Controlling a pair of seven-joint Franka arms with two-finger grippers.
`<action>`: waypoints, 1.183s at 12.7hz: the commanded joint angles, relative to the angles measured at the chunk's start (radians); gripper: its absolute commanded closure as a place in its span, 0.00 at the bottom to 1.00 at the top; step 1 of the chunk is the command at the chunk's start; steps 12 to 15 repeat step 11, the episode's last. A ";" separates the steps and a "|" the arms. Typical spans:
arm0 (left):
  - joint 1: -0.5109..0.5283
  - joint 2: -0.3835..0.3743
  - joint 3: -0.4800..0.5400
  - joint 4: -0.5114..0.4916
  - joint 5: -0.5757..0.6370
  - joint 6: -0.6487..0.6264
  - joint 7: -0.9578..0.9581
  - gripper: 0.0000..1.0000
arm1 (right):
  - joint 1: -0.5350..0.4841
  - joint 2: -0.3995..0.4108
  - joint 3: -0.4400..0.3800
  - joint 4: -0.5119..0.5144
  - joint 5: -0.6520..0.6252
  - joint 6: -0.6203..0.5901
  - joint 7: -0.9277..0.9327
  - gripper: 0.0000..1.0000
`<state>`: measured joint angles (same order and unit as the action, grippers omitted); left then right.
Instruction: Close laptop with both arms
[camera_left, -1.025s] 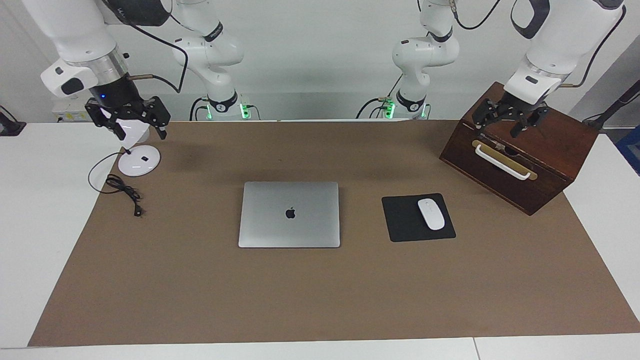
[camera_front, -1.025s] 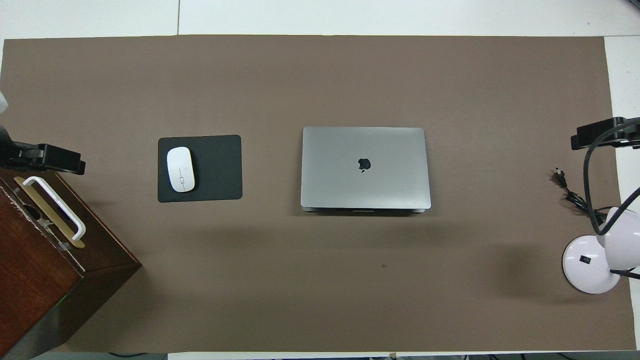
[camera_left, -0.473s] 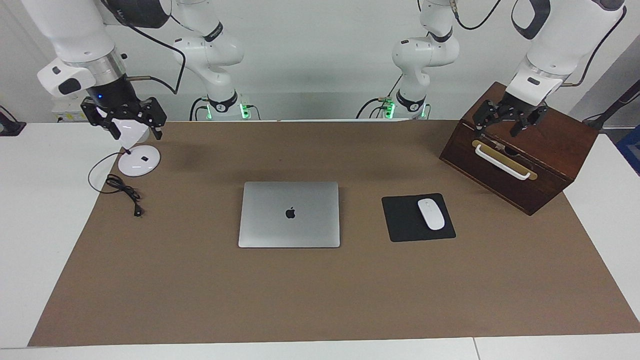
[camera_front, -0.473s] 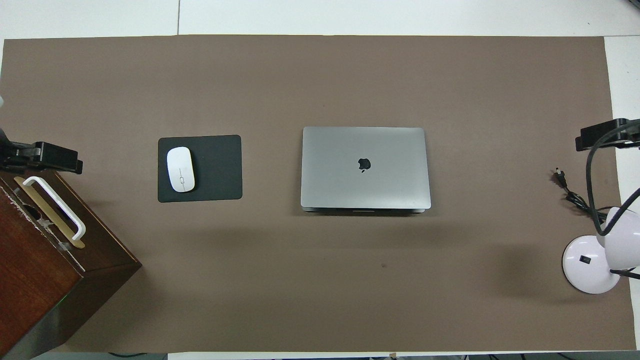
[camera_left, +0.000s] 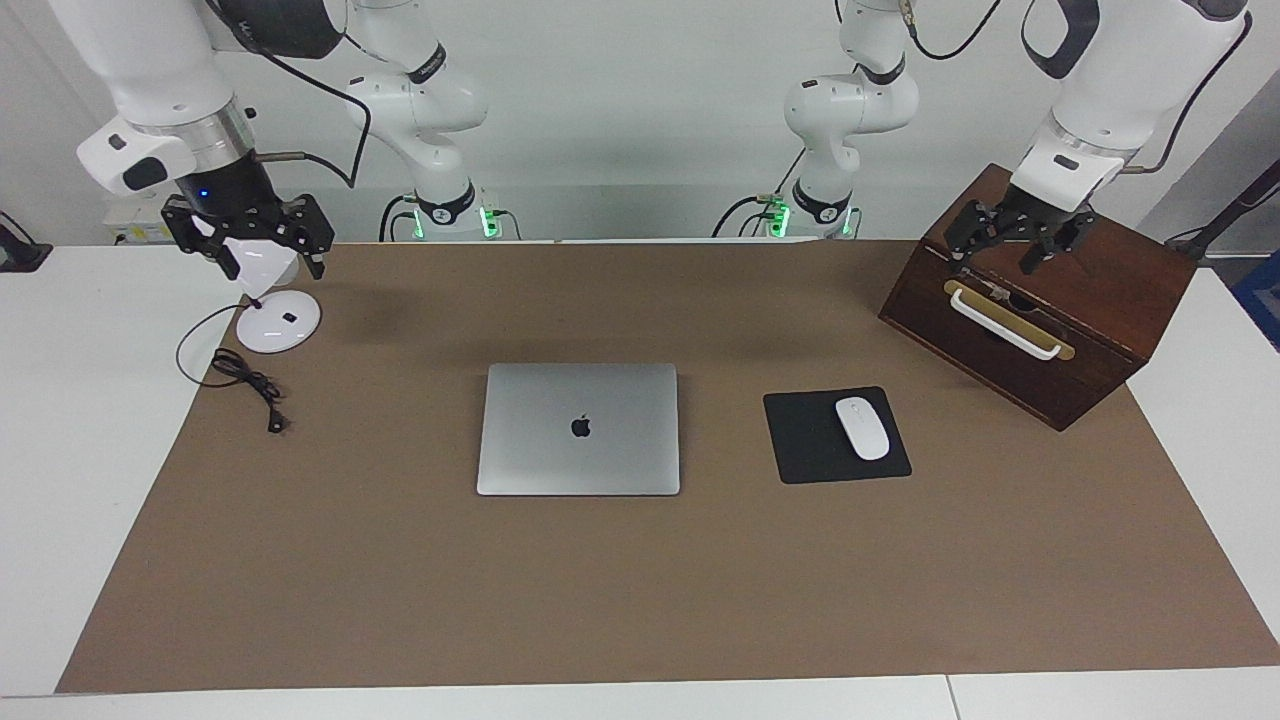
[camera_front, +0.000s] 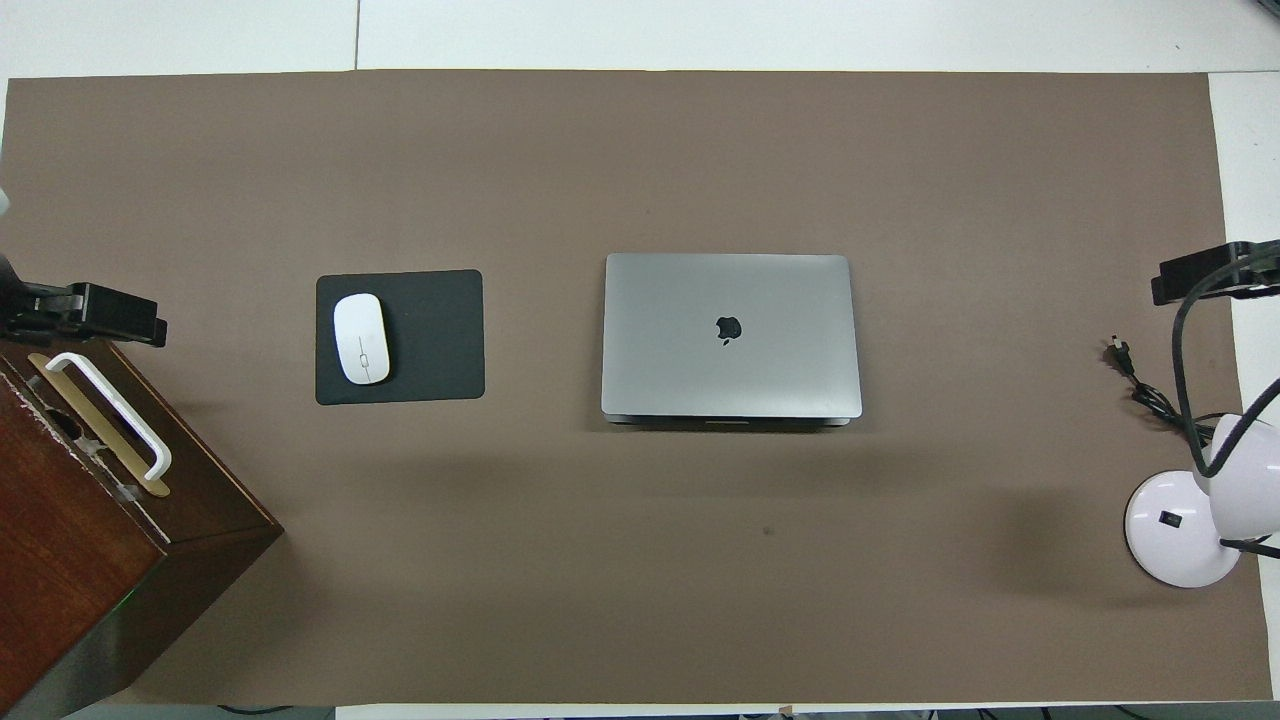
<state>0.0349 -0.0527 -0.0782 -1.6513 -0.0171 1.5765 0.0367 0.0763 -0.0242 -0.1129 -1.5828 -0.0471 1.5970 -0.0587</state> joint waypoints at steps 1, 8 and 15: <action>0.002 0.007 -0.002 0.007 0.022 0.005 0.002 0.00 | 0.003 -0.022 0.001 -0.028 -0.023 -0.002 -0.019 0.00; 0.002 -0.002 -0.002 -0.002 0.022 0.005 -0.006 0.00 | -0.007 -0.022 -0.001 -0.028 -0.007 -0.014 -0.024 0.00; 0.002 -0.002 -0.003 -0.004 0.020 0.005 -0.006 0.00 | -0.007 -0.022 -0.001 -0.028 -0.007 -0.015 -0.024 0.00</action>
